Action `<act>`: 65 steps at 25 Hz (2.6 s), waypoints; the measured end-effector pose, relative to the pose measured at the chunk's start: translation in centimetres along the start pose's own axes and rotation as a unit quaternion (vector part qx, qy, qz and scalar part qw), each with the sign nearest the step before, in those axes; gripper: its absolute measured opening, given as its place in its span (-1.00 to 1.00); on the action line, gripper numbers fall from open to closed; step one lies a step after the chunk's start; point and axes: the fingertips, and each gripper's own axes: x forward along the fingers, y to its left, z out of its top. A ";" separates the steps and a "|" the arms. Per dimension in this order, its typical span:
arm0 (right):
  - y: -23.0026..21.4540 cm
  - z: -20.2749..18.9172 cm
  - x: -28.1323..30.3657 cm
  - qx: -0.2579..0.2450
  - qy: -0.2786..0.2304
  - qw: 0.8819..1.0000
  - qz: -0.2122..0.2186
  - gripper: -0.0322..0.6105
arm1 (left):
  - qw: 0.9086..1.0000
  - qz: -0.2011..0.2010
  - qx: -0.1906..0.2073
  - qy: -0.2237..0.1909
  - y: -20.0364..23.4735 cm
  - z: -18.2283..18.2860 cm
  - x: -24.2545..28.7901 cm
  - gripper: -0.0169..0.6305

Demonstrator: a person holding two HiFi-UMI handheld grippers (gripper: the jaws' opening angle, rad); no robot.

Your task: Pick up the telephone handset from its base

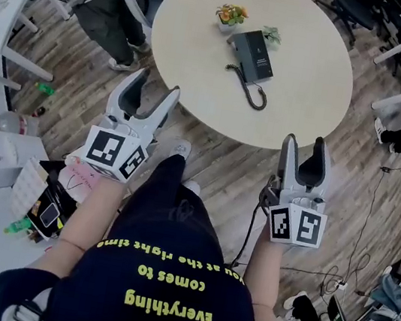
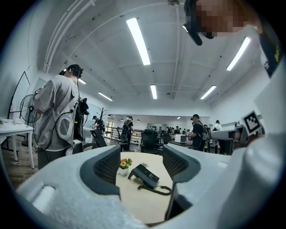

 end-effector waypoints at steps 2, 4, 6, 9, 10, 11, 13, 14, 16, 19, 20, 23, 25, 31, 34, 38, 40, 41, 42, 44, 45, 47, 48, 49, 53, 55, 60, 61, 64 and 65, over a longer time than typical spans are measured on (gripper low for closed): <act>0.0 -0.2 1.2 -0.002 0.004 1.000 0.000 0.00 | 1.000 -0.004 0.000 0.001 0.5 0.0 1.1 0.00; 0.0 -0.2 2.5 -0.004 0.005 1.000 -0.001 0.02 | 1.000 -0.006 0.000 0.001 1.3 0.1 2.3 0.04; 0.0 -0.3 4.0 -0.006 0.006 1.000 -0.003 0.04 | 1.000 -0.006 -0.004 0.000 2.4 0.2 3.7 0.12; -0.1 -0.2 6.7 -0.011 0.006 1.000 -0.006 0.06 | 1.000 -0.009 -0.005 -0.005 4.1 0.7 6.1 0.15; -0.2 -0.1 7.6 -0.012 0.006 1.000 -0.009 0.06 | 1.000 -0.012 -0.004 -0.006 4.7 0.9 7.0 0.16; -0.3 0.0 8.6 -0.013 0.006 1.000 -0.012 0.06 | 1.000 -0.015 -0.003 -0.008 5.3 1.2 7.9 0.16; -0.6 0.2 10.4 -0.014 0.003 1.000 -0.021 0.07 | 1.000 -0.021 -0.004 -0.011 6.6 1.5 9.7 0.16; -0.7 0.3 11.3 -0.015 0.002 1.000 -0.026 0.07 | 1.000 -0.024 -0.006 -0.013 7.2 1.7 10.6 0.16; -0.9 0.5 13.1 -0.018 0.000 0.999 -0.034 0.07 | 0.999 -0.028 -0.008 -0.017 8.5 2.0 12.4 0.16; -1.0 0.4 15.6 -0.021 0.002 0.999 -0.043 0.08 | 0.999 -0.027 -0.004 -0.017 10.6 2.3 14.9 0.16; -1.0 0.2 16.4 -0.022 0.004 0.999 -0.044 0.08 | 1.000 -0.024 -0.002 -0.018 11.3 2.4 15.6 0.16; -0.9 -0.3 18.0 -0.025 0.014 0.998 -0.048 0.11 | 1.000 -0.021 0.001 -0.018 13.0 2.4 17.2 0.17; -1.2 -0.5 18.7 -0.023 0.017 0.998 -0.054 0.11 | 1.000 -0.022 -0.004 -0.014 13.7 2.1 18.3 0.17; -2.9 -1.2 21.1 -0.012 0.021 0.999 -0.045 0.11 | 1.000 -0.016 -0.015 0.001 13.7 0.6 21.0 0.18; -4.2 -1.1 22.5 -0.009 0.020 0.999 -0.026 0.11 | 1.000 -0.006 -0.013 0.004 13.0 0.4 22.5 0.19; -6.7 -0.6 24.7 -0.007 0.017 1.000 0.005 0.11 | 1.000 0.012 -0.017 0.005 11.6 0.4 24.7 0.20; -8.0 -0.2 25.6 -0.008 0.010 1.000 0.019 0.11 | 1.000 0.022 -0.013 0.006 11.0 0.3 25.8 0.20; -8.7 -0.1 26.0 -0.008 0.008 1.000 0.023 0.11 | 1.000 0.027 -0.013 0.007 10.8 0.2 26.3 0.20; -9.4 -0.1 26.4 -0.007 0.008 1.000 0.027 0.11 | 0.999 0.031 -0.014 0.008 10.5 0.1 26.8 0.20; -10.8 -0.4 27.0 -0.003 0.011 0.999 0.033 0.11 | 0.999 0.038 -0.014 0.010 9.9 -0.1 27.7 0.20; -11.4 -0.6 27.3 -0.001 0.014 0.999 0.037 0.11 | 0.999 0.041 -0.015 0.012 9.6 -0.3 28.0 0.20; -12.1 -1.2 27.8 0.004 0.021 0.999 0.044 0.11 | 0.999 0.043 -0.019 0.016 9.2 -0.6 28.6 0.20; -12.3 -1.5 28.0 0.006 0.025 0.999 0.047 0.11 | 0.999 0.044 -0.022 0.020 9.0 -0.9 28.7 0.19; -12.5 -1.8 28.2 0.008 0.028 0.998 0.049 0.11 | 0.998 0.044 -0.025 0.024 8.9 -1.2 28.9 0.20; -12.7 -3.0 29.1 0.013 0.038 0.998 0.048 0.11 | 0.998 0.040 -0.027 0.039 8.7 -2.6 29.3 0.20; -12.7 -3.4 29.6 0.012 0.043 0.998 0.046 0.11 | 0.998 0.034 -0.030 0.048 8.9 -3.3 29.7 0.20; -12.5 -5.0 31.0 0.012 0.061 0.997 0.033 0.11 | 0.997 0.010 -0.039 0.071 9.2 -5.4 31.0 0.20; -12.4 -5.3 31.2 0.012 0.065 0.997 0.031 0.11 | 0.996 0.004 -0.041 0.077 9.2 -5.9 31.2 0.20; -12.1 -6.1 31.8 0.015 0.075 0.997 0.025 0.11 | 0.994 -0.009 -0.047 0.093 9.4 -7.1 31.8 0.19; -12.1 -6.3 31.9 0.016 0.077 0.997 0.023 0.11 | 0.994 -0.011 -0.049 0.097 9.6 -7.5 32.0 0.19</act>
